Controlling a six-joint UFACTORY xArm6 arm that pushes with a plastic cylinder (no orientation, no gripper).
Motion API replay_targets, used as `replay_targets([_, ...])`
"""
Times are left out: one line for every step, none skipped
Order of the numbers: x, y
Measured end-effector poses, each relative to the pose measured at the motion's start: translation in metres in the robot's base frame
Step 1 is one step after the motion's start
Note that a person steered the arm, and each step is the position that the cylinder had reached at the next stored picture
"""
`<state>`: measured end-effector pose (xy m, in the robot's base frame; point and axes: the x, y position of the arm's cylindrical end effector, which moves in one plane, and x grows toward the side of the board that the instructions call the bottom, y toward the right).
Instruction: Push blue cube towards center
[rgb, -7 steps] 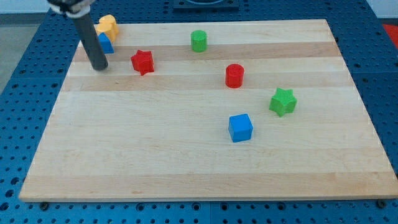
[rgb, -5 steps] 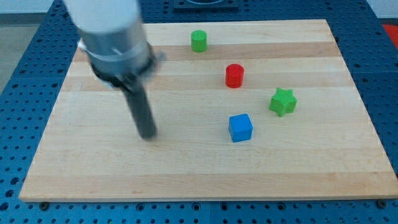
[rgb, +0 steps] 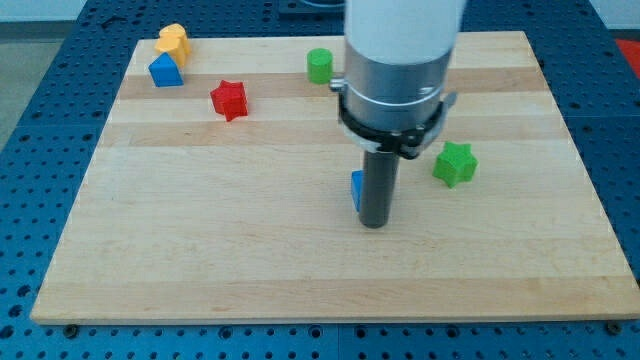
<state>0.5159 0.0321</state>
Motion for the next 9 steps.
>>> replay_targets([-0.015, -0.012])
replay_targets([-0.009, 0.028])
replay_targets([-0.013, 0.052])
replay_targets([-0.025, 0.022])
replay_targets([-0.037, -0.026])
replay_targets([-0.051, -0.044])
replay_targets([-0.061, -0.018])
replay_targets([-0.087, -0.003])
replay_targets([-0.109, -0.021])
